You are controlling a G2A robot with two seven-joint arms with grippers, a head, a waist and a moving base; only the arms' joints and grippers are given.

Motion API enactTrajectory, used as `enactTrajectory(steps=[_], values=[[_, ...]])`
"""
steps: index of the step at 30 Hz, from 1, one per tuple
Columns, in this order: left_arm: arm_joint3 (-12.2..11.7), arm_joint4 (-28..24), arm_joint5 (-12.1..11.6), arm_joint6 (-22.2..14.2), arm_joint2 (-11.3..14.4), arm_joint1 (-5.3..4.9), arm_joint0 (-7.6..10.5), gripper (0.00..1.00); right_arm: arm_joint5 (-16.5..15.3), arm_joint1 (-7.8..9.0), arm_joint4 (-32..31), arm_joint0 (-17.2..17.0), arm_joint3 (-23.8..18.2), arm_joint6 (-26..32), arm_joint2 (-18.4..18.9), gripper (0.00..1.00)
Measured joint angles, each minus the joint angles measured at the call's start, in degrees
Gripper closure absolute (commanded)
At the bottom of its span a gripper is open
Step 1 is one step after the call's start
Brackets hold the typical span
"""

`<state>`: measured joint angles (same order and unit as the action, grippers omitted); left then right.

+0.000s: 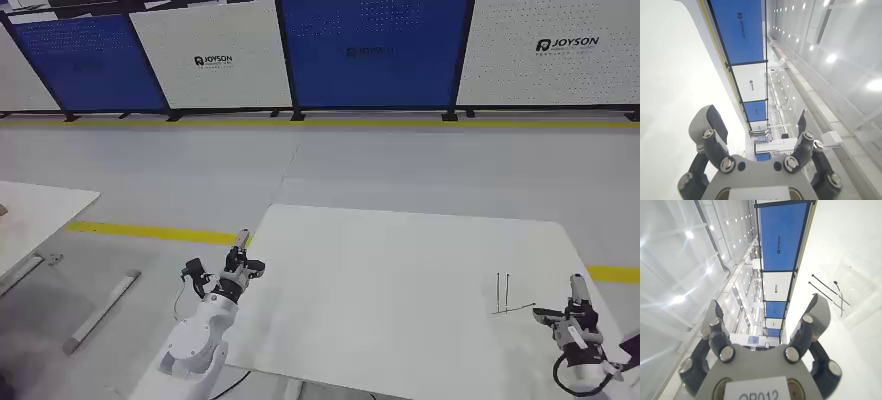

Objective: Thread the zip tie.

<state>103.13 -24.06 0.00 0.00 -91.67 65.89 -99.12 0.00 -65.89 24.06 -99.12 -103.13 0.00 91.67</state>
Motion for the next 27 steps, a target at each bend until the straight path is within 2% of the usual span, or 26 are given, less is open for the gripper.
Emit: enactTrajectory(steps=[1, 2, 3, 4, 9, 12, 18, 20, 22, 23, 27], values=[[0.00, 0.00, 0.00, 0.00, 0.00, 0.00, 0.00, 0.00, 0.00, 0.00, 0.00, 0.00, 0.00, 0.00, 0.00, 0.00], [0.00, 0.00, 0.00, 0.00, 0.00, 0.00, 0.00, 0.22, 0.00, 0.00, 0.00, 0.00, 0.00, 0.00, 0.00, 0.22], [0.00, 0.00, 0.00, 0.00, 0.00, 0.00, 0.00, 0.22, 0.00, 0.00, 0.00, 0.00, 0.00, 0.00, 0.00, 0.00], [0.00, 0.00, 0.00, 0.00, 0.00, 0.00, 0.00, 0.00, 0.00, 0.00, 0.00, 0.00, 0.00, 0.00, 0.00, 0.00], [0.00, 0.00, 0.00, 0.00, 0.00, 0.00, 0.00, 0.00, 0.33, 0.06, -1.05, 0.16, 0.14, 0.83, -0.14, 0.00], [0.00, 0.00, 0.00, 0.00, 0.00, 0.00, 0.00, 0.00, 0.62, 0.31, -3.37, 0.38, 0.33, 4.98, 0.41, 0.00], [0.00, 0.00, 0.00, 0.00, 0.00, 0.00, 0.00, 0.00, 1.11, 1.66, -6.69, -0.34, -0.65, 20.89, 5.03, 0.00], [0.00, 0.00, 0.00, 0.00, 0.00, 0.00, 0.00, 0.00, 1.96, 2.48, -10.88, -0.28, -1.06, 28.75, 6.77, 0.00], [0.00, 0.00, 0.00, 0.00, 0.00, 0.00, 0.00, 0.00, 2.15, 2.88, -13.61, -0.23, -1.26, 33.73, 8.10, 0.00], [0.00, 0.00, 0.00, 0.00, 0.00, 0.00, 0.00, 0.00, 2.15, 2.91, -13.93, -0.26, -1.27, 34.71, 8.36, 0.00], [0.00, 0.00, 0.00, 0.00, 0.00, 0.00, 0.00, 0.00, 2.12, 2.87, -13.71, -0.27, -1.25, 32.48, 8.29, 0.00]])
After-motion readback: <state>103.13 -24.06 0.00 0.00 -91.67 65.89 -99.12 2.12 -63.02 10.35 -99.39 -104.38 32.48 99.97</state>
